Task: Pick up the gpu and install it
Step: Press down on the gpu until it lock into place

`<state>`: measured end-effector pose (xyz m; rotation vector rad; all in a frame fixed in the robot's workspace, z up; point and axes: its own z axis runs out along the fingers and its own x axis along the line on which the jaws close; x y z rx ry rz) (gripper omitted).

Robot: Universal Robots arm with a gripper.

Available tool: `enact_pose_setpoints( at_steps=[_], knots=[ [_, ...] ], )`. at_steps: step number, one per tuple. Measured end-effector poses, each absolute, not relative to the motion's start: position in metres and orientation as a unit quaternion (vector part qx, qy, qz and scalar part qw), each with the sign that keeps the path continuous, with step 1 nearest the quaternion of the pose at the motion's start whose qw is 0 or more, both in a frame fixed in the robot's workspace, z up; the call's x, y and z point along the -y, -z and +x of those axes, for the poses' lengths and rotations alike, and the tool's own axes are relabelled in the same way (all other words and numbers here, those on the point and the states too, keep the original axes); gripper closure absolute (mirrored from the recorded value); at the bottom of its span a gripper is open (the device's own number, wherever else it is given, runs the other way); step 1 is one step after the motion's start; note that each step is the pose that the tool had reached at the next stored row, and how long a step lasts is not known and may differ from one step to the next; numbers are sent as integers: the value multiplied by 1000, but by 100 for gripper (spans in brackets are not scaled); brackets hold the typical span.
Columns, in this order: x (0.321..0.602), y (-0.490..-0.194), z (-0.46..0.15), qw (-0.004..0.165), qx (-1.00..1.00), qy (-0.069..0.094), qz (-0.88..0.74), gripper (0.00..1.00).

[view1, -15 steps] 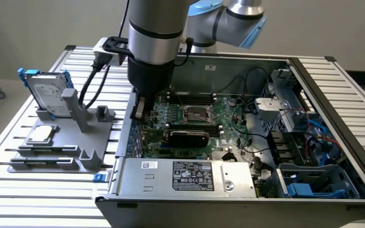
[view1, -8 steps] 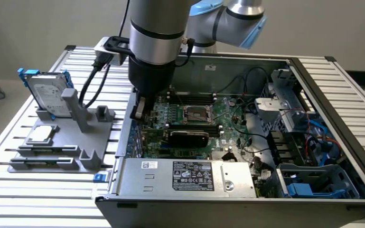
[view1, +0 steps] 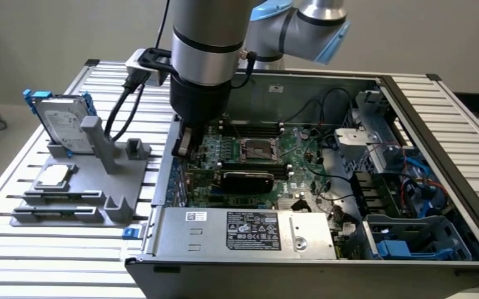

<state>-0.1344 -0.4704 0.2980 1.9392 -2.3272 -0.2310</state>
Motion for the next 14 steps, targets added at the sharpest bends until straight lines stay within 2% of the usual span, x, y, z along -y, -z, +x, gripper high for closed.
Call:
enact_pose_setpoints(
  at_steps=[14],
  knots=[
    [469,-309,-129,53,771,78,630,89]
  ],
)
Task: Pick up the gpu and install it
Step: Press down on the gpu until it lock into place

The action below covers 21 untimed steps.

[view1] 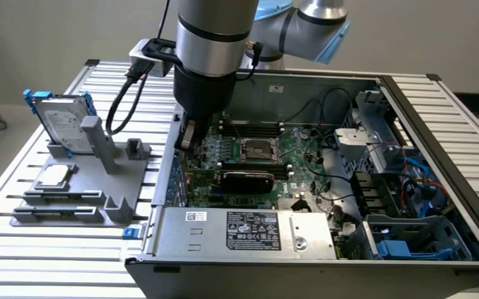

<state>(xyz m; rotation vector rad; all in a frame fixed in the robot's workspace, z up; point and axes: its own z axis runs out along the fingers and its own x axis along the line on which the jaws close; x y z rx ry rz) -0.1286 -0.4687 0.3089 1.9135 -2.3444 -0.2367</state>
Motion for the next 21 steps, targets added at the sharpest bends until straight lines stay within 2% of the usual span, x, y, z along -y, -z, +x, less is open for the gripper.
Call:
enact_pose_setpoints(
  at_steps=[21],
  knots=[
    [469,-296,-129,73,787,95,606,89]
  ],
)
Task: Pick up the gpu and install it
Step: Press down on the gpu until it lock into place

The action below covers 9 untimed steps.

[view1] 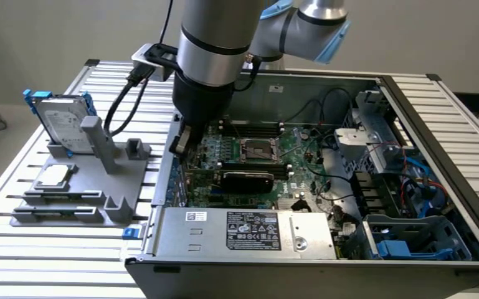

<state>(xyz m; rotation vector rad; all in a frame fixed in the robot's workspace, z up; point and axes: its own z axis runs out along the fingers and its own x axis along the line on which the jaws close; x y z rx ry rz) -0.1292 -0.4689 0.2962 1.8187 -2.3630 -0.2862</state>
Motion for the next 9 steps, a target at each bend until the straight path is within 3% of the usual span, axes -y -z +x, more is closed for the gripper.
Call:
enact_pose_setpoints(
  at_steps=[9],
  knots=[
    [469,-292,-129,75,791,95,599,89]
  ],
)
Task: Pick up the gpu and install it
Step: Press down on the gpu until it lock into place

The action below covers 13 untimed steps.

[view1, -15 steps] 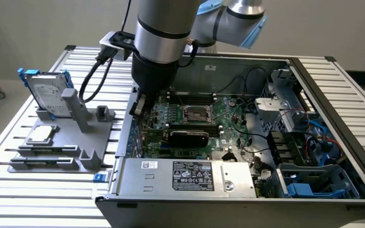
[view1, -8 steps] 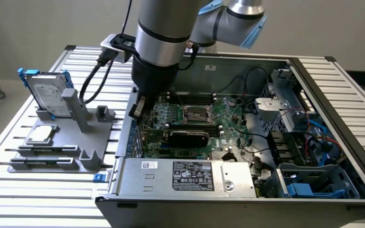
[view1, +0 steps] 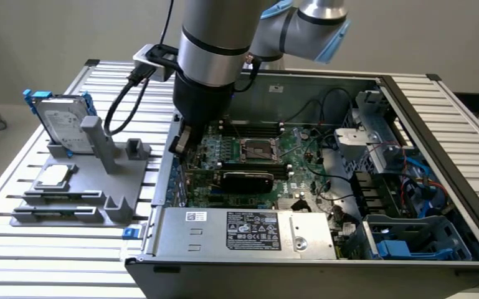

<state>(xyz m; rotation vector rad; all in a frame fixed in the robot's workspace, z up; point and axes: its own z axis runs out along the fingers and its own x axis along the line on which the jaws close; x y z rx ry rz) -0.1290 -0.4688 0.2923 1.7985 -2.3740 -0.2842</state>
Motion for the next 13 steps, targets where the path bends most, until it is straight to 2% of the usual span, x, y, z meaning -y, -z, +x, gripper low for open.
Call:
enact_pose_setpoints(
  at_steps=[13],
  knots=[
    [469,-306,-119,80,793,100,596,89]
  ],
)
